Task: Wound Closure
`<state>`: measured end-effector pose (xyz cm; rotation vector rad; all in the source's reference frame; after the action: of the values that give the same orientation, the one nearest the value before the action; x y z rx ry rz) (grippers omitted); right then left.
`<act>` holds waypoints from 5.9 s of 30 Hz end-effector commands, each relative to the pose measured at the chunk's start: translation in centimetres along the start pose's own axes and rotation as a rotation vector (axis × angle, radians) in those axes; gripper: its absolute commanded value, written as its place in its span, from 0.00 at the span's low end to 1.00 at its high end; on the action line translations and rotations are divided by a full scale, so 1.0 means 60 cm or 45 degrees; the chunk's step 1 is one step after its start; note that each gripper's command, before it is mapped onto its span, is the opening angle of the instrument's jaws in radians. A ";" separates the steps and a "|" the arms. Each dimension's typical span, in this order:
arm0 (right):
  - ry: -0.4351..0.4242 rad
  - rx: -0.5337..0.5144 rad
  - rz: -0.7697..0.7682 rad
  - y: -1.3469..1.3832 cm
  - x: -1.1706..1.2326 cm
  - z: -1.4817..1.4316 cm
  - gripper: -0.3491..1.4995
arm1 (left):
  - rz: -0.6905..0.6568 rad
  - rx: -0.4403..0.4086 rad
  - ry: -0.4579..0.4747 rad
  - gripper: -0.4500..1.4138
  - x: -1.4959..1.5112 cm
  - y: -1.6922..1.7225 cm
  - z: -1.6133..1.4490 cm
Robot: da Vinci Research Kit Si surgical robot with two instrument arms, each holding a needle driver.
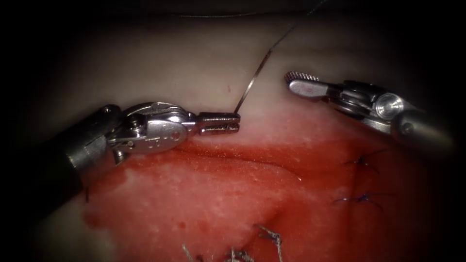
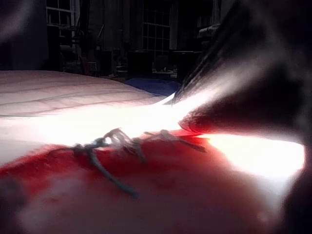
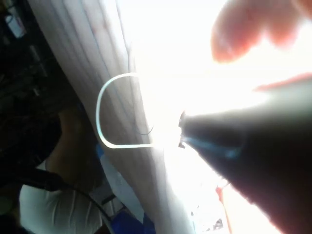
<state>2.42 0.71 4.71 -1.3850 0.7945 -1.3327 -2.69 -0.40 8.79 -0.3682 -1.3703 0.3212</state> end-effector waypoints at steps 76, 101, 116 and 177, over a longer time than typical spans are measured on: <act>-0.381 -0.211 -1.294 0.0044 -0.0040 0.0085 0.00 | 2.125 -0.306 -0.460 0.00 0.0016 0.0080 -0.0151; -0.145 0.111 -1.714 0.0097 -0.0031 0.0210 0.00 | 2.292 -0.106 -0.588 0.00 0.0017 -0.0024 -0.0115; -0.070 0.047 -2.084 0.0109 -0.0036 0.0205 0.00 | 2.390 0.116 -0.635 0.00 0.0035 -0.0084 -0.0099; 0.122 -0.120 -2.700 0.0140 0.0024 0.0265 0.00 | 2.120 0.375 -0.811 0.00 0.0040 -0.0139 -0.0142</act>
<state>4.07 0.57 4.26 -2.1624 -1.1297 -2.7742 -1.77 -1.24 9.30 -1.1652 -1.2756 2.1121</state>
